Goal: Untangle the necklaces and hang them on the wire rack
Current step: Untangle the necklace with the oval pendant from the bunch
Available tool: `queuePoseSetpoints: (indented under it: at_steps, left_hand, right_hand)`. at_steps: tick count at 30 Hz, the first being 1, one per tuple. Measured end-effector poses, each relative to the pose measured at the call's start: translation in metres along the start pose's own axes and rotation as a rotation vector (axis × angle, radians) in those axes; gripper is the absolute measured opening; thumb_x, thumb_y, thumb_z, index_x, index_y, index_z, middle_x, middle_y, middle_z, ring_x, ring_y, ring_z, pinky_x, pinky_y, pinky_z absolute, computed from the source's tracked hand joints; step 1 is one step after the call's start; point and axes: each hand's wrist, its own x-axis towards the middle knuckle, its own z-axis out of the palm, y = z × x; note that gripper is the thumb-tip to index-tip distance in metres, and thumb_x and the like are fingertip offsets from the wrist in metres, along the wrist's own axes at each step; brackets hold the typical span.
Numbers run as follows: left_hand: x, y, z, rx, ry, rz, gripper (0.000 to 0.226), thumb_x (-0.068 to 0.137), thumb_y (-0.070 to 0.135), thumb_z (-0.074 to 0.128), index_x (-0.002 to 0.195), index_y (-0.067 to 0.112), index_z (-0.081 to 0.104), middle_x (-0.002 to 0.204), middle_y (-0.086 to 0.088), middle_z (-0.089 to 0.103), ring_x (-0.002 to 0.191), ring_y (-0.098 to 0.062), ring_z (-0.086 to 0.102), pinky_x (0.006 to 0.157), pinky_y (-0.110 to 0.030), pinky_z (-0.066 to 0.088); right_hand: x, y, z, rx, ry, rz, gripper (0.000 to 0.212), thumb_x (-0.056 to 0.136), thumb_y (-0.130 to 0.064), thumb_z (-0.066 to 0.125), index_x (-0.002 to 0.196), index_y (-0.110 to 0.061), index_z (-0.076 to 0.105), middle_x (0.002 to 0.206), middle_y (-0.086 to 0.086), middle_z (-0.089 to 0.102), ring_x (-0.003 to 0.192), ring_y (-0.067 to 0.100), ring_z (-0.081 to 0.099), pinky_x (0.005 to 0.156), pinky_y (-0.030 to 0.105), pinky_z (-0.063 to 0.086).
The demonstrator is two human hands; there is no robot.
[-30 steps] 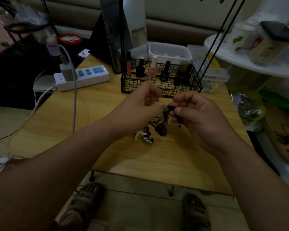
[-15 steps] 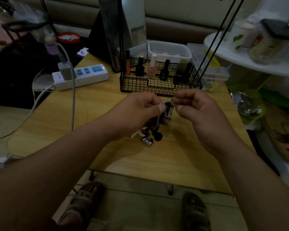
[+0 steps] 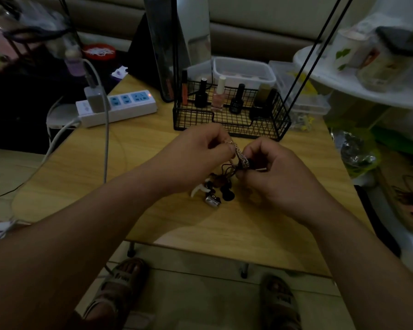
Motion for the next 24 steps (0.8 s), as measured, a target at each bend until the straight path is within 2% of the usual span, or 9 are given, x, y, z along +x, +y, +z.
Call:
queuePoseSetpoints:
  at_steps: [2, 5, 8, 10, 13, 16, 19, 21, 24]
  left_hand:
    - [0.001, 0.0, -0.003, -0.165, -0.033, -0.043, 0.009, 0.103, 0.02, 0.061, 0.095, 0.016, 0.064, 0.097, -0.011, 0.072, 0.096, -0.029, 0.069, 0.091, -0.046, 0.058]
    - [0.002, -0.001, -0.004, -0.362, -0.092, -0.084, 0.008, 0.103, 0.006, 0.057, 0.097, 0.01, 0.06, 0.084, -0.006, 0.065, 0.08, -0.018, 0.067, 0.083, -0.034, 0.058]
    - [0.005, -0.003, -0.005, -0.476, -0.099, -0.124, 0.011, 0.103, 0.004, 0.053, 0.097, 0.01, 0.059, 0.076, -0.001, 0.06, 0.082, -0.019, 0.063, 0.085, -0.034, 0.057]
    - [0.007, -0.004, -0.006, -0.573, -0.081, -0.151, 0.013, 0.102, 0.002, 0.051, 0.097, 0.01, 0.06, 0.072, 0.0, 0.057, 0.086, -0.023, 0.063, 0.09, -0.038, 0.057]
    - [0.008, -0.003, -0.006, -0.679, -0.065, -0.169, 0.012, 0.102, 0.002, 0.051, 0.097, 0.01, 0.059, 0.074, -0.002, 0.054, 0.084, -0.024, 0.063, 0.089, -0.039, 0.057]
    - [0.008, 0.0, -0.004, -0.65, -0.073, -0.148, 0.007, 0.103, 0.004, 0.054, 0.102, 0.009, 0.058, 0.086, -0.005, 0.058, 0.083, -0.022, 0.064, 0.087, -0.036, 0.057]
    - [0.007, 0.001, -0.003, -0.617, -0.088, -0.131, 0.016, 0.101, 0.0, 0.056, 0.116, 0.006, 0.058, 0.093, -0.006, 0.06, 0.082, -0.019, 0.062, 0.086, -0.035, 0.059]
    - [0.006, -0.001, -0.003, -0.479, -0.113, -0.093, 0.03, 0.098, 0.003, 0.058, 0.128, 0.011, 0.06, 0.097, 0.003, 0.067, 0.094, -0.014, 0.067, 0.089, -0.035, 0.058]
    - [0.005, -0.002, 0.002, -0.173, -0.171, -0.043, 0.052, 0.09, 0.018, 0.068, 0.14, 0.029, 0.056, 0.128, 0.014, 0.066, 0.125, -0.003, 0.059, 0.106, -0.038, 0.05]
  right_hand:
    - [0.0, -0.001, 0.0, 0.004, -0.011, -0.031, 0.02, 0.089, -0.01, 0.077, 0.095, -0.02, 0.06, 0.094, 0.003, 0.07, 0.072, 0.017, 0.064, 0.057, 0.034, 0.049]
    - [0.0, -0.001, 0.0, 0.053, -0.013, -0.043, 0.021, 0.089, -0.013, 0.078, 0.097, -0.015, 0.058, 0.093, 0.009, 0.072, 0.081, 0.029, 0.069, 0.067, 0.047, 0.053]
    - [-0.001, -0.001, 0.0, 0.117, -0.06, -0.018, 0.022, 0.091, -0.014, 0.077, 0.105, -0.017, 0.061, 0.097, 0.008, 0.074, 0.09, 0.032, 0.072, 0.081, 0.052, 0.057]
    - [-0.002, -0.002, -0.003, 0.205, -0.087, 0.019, 0.022, 0.093, -0.01, 0.074, 0.112, -0.019, 0.065, 0.104, 0.007, 0.075, 0.094, 0.029, 0.074, 0.089, 0.05, 0.059]
    - [-0.002, -0.004, -0.01, 0.33, -0.096, 0.039, 0.021, 0.093, -0.01, 0.07, 0.114, -0.014, 0.069, 0.102, 0.01, 0.074, 0.085, 0.022, 0.073, 0.082, 0.04, 0.062]
    - [-0.002, -0.005, -0.015, 0.325, -0.055, 0.017, 0.022, 0.095, -0.008, 0.067, 0.116, -0.013, 0.069, 0.101, 0.012, 0.07, 0.081, 0.019, 0.073, 0.074, 0.031, 0.061]
    - [0.001, -0.008, -0.02, 0.276, 0.005, -0.047, 0.019, 0.097, -0.008, 0.066, 0.112, -0.019, 0.071, 0.107, 0.014, 0.069, 0.088, 0.022, 0.072, 0.083, 0.037, 0.062]
    - [0.004, -0.015, -0.024, 0.295, -0.003, -0.098, 0.018, 0.098, -0.01, 0.066, 0.111, -0.021, 0.071, 0.107, 0.011, 0.068, 0.09, 0.023, 0.07, 0.086, 0.039, 0.06]
    - [0.009, -0.029, -0.028, 0.389, -0.036, -0.16, 0.018, 0.099, -0.01, 0.063, 0.113, -0.018, 0.069, 0.107, 0.006, 0.067, 0.091, 0.021, 0.066, 0.087, 0.037, 0.059]
